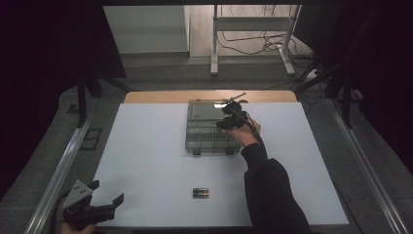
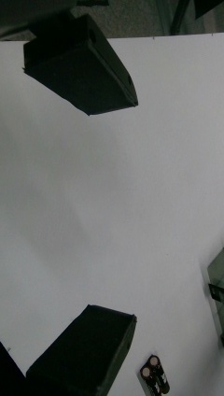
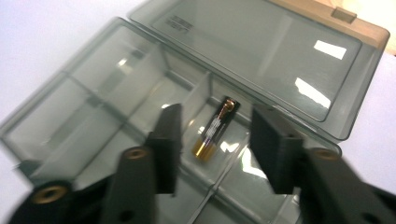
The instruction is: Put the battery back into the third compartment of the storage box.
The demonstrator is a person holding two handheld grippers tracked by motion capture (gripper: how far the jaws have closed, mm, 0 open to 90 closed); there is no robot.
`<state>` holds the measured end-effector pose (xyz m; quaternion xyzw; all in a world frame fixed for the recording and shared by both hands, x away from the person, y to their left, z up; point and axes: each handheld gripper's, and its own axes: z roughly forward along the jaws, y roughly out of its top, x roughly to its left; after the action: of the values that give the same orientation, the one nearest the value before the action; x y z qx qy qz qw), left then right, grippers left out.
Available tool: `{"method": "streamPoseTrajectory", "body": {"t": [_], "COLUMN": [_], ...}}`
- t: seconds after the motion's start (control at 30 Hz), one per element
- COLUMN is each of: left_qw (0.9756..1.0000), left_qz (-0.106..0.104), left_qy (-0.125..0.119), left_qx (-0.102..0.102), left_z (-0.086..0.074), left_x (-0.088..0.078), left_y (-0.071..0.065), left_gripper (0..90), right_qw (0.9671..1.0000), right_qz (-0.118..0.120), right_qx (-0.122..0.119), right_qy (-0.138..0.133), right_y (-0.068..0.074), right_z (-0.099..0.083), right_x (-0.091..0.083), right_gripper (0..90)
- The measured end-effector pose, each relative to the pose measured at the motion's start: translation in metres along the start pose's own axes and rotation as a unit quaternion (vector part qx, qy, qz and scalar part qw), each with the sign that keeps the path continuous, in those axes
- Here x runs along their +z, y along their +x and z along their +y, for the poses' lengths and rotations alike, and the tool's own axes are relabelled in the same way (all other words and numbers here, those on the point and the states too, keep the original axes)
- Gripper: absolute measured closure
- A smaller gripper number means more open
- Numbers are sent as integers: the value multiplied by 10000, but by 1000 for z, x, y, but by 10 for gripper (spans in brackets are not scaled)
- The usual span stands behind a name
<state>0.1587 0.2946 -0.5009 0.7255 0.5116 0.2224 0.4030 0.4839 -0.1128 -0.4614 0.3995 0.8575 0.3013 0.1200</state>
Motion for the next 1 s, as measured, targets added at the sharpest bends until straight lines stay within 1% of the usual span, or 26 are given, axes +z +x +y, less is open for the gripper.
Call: {"method": "streamPoseTrajectory", "body": {"t": [0.03,0.07,0.1,0.17,0.23,0.3,0.37,0.43,0.5,0.6,0.63,0.73,0.87,0.9,0.93,1.0], "left_qw": [10000,10000,10000,10000,10000,10000,10000,10000,10000,10000,10000,10000,10000,10000,10000,10000], "left_qz": [0,1,3,10,17,17,16,15,17,17,16,20,19,22,23,23], "left_qy": [1,1,1,9,16,19,20,22,23,21,21,27,27,31,33,37], "left_qx": [4,8,14,28,31,28,21,22,24,25,24,26,24,28,27,24], "left_z": [0,0,0,0,0,0,1,1,1,1,1,1,1,1,1,1], "left_x": [0,0,0,0,1,1,1,1,1,1,1,1,1,1,1,1], "left_y": [0,0,-1,-1,-1,-1,-1,-1,-1,-1,-1,-1,-1,-1,-1,-1], "left_gripper": [19,20,20,20,21,21,22,22,22,23,23,23,23,23,23,23], "right_qw": [10000,9999,9999,9999,10000,9998,9997,9992,9985,9970,9962,9946,9942,9940,9934,9932], "right_qz": [0,94,94,152,68,102,159,316,412,486,535,641,602,584,537,537], "right_qx": [0,-1,-1,3,-71,-149,-189,-234,-362,-605,-678,-773,-839,-875,-971,-998], "right_qy": [0,-59,-59,-24,6,37,5,-39,4,-2,-83,-242,-292,-292,-275,-276], "right_y": [0,0,0,-1,2,4,8,12,17,26,29,38,48,49,55,57], "right_z": [0,-1,-1,-3,-6,-9,-12,-16,-18,-22,-24,-30,-40,-42,-48,-50], "right_x": [0,-7,-7,-12,-19,-25,-31,-38,-44,-52,-56,-65,-72,-73,-75,-76], "right_gripper": [518,373,373,310,229,171,109,64,13,0,0,0,0,0,0,0]}}
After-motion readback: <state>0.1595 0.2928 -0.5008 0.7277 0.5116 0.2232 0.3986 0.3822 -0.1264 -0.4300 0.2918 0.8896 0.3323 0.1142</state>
